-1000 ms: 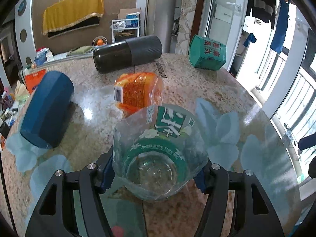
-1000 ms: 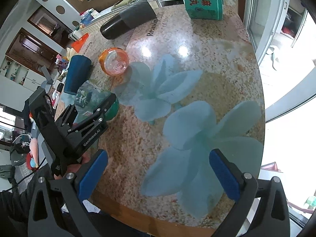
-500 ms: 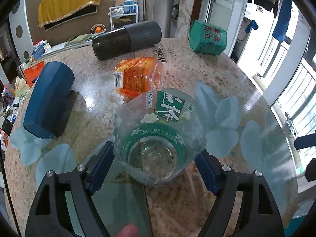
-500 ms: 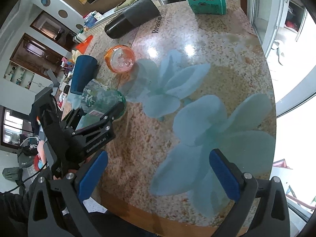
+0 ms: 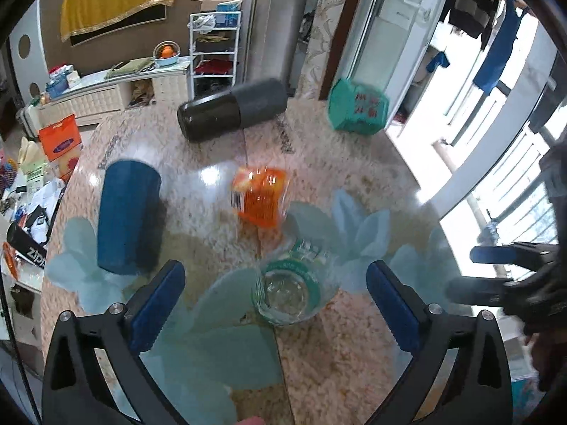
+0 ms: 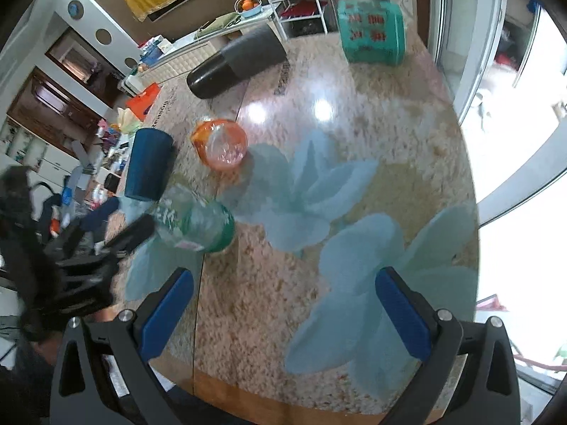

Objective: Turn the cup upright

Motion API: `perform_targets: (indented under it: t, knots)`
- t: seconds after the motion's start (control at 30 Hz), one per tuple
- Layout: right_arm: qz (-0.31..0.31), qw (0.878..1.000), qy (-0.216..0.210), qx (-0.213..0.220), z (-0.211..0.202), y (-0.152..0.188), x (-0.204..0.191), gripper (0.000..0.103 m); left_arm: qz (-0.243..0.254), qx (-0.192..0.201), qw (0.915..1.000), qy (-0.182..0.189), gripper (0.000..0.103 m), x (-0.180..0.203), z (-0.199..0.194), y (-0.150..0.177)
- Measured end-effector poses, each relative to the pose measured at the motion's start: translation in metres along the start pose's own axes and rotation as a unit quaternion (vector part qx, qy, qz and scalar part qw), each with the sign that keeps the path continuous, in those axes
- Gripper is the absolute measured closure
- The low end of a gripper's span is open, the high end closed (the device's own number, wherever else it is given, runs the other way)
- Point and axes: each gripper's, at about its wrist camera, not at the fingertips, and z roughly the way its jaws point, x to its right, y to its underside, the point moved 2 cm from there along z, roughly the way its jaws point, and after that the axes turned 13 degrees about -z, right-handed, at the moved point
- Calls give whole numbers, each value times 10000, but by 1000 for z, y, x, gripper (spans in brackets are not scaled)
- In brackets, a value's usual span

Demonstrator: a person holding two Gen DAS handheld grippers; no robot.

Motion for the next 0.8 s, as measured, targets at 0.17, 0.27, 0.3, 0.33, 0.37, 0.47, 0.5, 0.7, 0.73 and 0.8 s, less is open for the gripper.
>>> perform_targets:
  t: [0.17,0.27,0.3,0.33,0.37,0.47,0.5,0.7,0.73,0.8]
  knots:
    - [-130,9977,672,19,-10,-16,-16,0,-106,-253,9994,189,0,-12,-18,-27]
    - [-74,9967,799,153,-17,-22,-25,0,-79,-629,9980,35,0,-18,-19,-39]
    - [-21,9966,807,186,-19,-23,-28,0,-78,-713,9974,71,0,-19,-21,-42]
    - [26,9964,811,227,-22,-24,-31,0,-66,-816,9966,78,0,-22,-23,-45]
    - [63,9962,829,272,-24,-26,-35,0,-54,-866,9961,128,0,-24,-26,-47]
    - [159,9947,959,339,-27,-31,-47,0,62,-930,9955,154,0,-28,-36,-54]
    - [197,9940,1011,355,-28,-32,-51,0,152,-952,9953,136,0,-28,-40,-56]
    - [421,9893,1328,443,-32,-29,-69,0,505,-1086,9927,127,0,-28,-52,-57]
    - [474,9884,1374,435,-33,-28,-72,0,547,-1135,9920,123,0,-28,-53,-56]
    - [549,9865,1466,474,-36,-25,-78,0,611,-1117,9917,202,0,-28,-57,-56]
